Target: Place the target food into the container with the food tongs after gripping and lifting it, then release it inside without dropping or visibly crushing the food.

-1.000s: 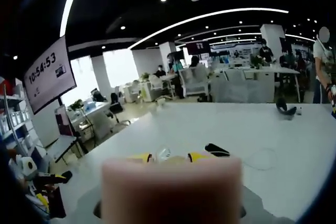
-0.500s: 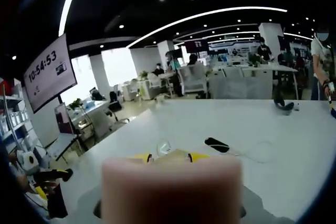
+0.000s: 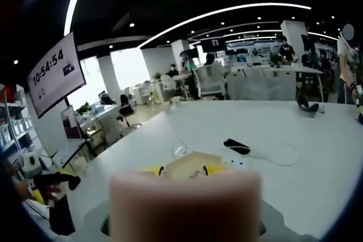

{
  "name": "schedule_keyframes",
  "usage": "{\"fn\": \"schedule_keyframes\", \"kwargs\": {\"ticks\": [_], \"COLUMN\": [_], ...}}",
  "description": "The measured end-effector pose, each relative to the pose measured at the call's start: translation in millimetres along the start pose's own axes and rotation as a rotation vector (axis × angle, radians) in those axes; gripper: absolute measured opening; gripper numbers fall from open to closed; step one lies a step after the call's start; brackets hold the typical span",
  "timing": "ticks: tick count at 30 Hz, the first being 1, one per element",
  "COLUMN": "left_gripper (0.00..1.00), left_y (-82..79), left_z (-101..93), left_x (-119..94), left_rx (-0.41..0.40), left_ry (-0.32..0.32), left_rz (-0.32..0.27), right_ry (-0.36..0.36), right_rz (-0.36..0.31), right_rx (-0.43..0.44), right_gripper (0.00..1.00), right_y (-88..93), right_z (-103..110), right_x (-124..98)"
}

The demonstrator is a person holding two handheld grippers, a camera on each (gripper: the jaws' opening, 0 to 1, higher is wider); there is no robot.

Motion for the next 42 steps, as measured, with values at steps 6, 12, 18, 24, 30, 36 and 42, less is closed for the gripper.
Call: {"fn": "schedule_keyframes", "kwargs": {"ticks": [6, 12, 18, 24, 30, 36, 42], "left_gripper": [0.99, 0.99, 0.99, 0.99, 0.99, 0.99, 0.99], "left_y": [1.8, 13.5, 10.7, 10.9, 8.3, 9.2, 3.7], "left_z": [-9.6, -16.8, -18.8, -17.1, -22.8, -20.9, -17.2], "left_x": [6, 9, 9, 15, 17, 24, 24], "left_rx": [0.05, 0.048, 0.059, 0.061, 0.062, 0.053, 0.051], "left_ry": [0.01, 0.02, 0.019, 0.019, 0.02, 0.026, 0.009], "left_rz": [0.027, 0.05, 0.055, 0.055, 0.052, 0.059, 0.042], "right_ry": [-0.01, -0.012, -0.027, -0.031, -0.054, -0.039, -0.037], "right_rz": [0.027, 0.031, 0.051, 0.07, 0.09, 0.076, 0.089], "right_rx": [-0.003, 0.004, -0.011, -0.027, -0.039, 0.006, -0.006], "right_gripper": [0.27, 0.27, 0.27, 0.27, 0.27, 0.27, 0.27], "right_y": [7.8, 10.2, 15.8, 29.6, 34.5, 38.1, 41.8], "right_z": [2, 0, -1, -6, -8, -19, -23], "right_x": [3, 5, 5, 4, 8, 8, 9]}}
Point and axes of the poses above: the point that each gripper's makers call its tool centre point, and the gripper's own axes: x roughly forward along the fingers, z roughly to its left, y roughly out of its underside, the point moved 8 cm from there along -x, roughly backward along the fingers, and after that the axes turned 3 degrees about x, right-handed, at the moved point
